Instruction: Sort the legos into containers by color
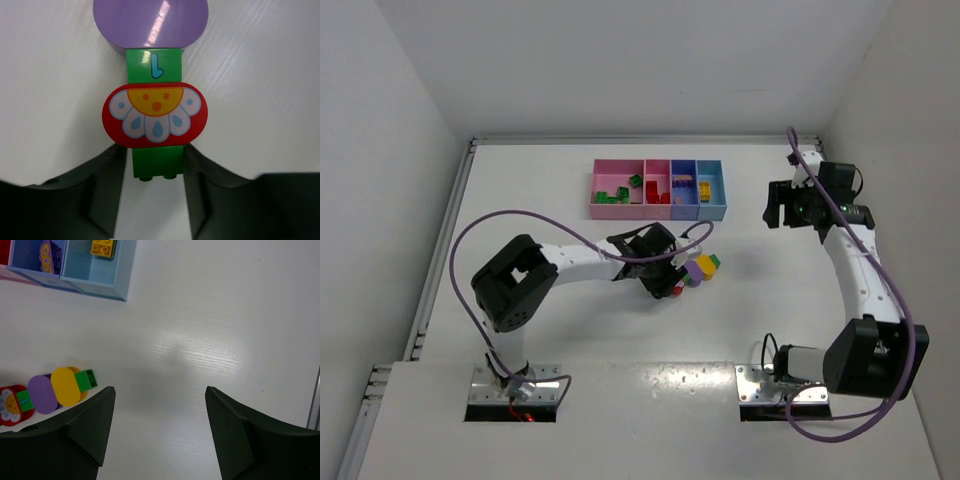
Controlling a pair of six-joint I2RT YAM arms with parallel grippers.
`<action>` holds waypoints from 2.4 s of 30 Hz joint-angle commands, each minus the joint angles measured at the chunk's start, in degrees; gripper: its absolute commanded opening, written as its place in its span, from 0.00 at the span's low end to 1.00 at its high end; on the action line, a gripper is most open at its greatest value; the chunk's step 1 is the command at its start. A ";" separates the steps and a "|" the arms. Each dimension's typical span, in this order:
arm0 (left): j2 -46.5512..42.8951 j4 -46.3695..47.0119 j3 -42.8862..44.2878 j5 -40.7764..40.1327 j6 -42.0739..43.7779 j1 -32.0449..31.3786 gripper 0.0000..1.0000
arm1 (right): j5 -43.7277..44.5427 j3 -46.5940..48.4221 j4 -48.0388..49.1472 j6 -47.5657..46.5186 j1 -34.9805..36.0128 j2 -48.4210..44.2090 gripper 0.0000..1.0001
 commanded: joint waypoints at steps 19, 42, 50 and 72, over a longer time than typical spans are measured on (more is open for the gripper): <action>-29.11 7.21 -13.81 -0.05 5.85 3.37 0.00 | -55.14 1.95 9.20 17.17 2.34 22.03 0.74; -27.10 7.13 -12.24 -2.33 8.31 3.37 0.00 | -67.39 3.62 21.55 29.96 6.12 26.96 0.65; -21.66 9.23 -4.71 1.18 -2.13 14.94 0.00 | -52.46 8.36 5.21 12.21 4.98 23.55 0.72; 13.59 0.01 34.51 -11.82 -9.45 28.59 0.61 | -36.27 9.60 -13.61 -18.46 3.04 14.22 0.83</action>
